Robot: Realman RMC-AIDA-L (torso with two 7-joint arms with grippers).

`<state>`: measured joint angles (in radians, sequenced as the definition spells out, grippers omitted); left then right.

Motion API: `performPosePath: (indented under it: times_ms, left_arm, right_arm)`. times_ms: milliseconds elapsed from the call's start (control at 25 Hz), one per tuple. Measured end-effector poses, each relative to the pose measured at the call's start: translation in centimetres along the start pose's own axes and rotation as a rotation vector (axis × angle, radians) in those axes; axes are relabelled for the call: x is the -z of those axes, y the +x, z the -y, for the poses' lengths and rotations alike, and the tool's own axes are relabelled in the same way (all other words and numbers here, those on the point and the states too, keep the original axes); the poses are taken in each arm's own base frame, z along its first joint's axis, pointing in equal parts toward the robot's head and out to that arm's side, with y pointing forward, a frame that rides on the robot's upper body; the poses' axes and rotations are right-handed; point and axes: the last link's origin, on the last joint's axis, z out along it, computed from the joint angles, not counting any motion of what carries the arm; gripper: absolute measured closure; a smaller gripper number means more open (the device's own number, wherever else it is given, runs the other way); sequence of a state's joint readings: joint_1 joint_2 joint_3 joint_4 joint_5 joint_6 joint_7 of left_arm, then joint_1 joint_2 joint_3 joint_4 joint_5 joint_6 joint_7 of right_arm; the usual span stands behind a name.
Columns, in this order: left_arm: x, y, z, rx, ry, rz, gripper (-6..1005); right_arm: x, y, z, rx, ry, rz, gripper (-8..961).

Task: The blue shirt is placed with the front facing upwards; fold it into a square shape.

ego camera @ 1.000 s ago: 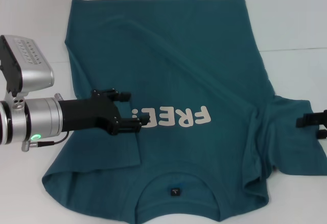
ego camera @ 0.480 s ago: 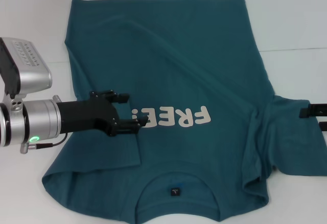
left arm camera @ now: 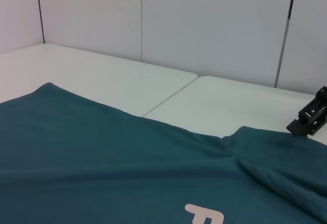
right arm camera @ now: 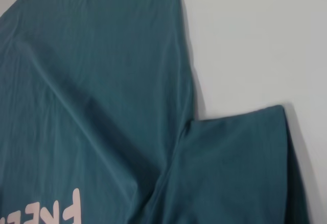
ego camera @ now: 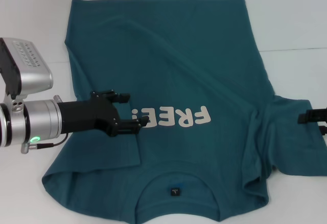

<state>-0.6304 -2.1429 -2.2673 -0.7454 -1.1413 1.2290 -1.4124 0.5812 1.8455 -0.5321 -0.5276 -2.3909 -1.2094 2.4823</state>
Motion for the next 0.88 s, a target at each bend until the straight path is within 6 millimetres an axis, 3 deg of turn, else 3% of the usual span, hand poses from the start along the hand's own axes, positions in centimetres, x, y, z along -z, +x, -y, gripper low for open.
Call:
performPosePath:
  times_ms: [80, 320, 760, 880]
  left_arm:
    - [0.0, 0.0, 0.0, 0.000, 0.000, 0.000, 160]
    - [0.1, 0.0, 0.1, 0.000, 0.003, -0.001, 160]
    - [0.2, 0.0, 0.2, 0.002, 0.007, -0.003, 160]
    - [0.2, 0.0, 0.2, 0.002, 0.009, -0.005, 160]
  right_arm:
    - [0.0, 0.1, 0.0, 0.000, -0.002, -0.003, 129]
    - [-0.2, 0.3, -0.2, 0.044, -0.007, -0.014, 288]
    - [-0.6, 0.1, -1.1, 0.104, -0.007, -0.042, 780]
    - [-0.5, -0.1, -1.2, 0.108, -0.009, -0.043, 845]
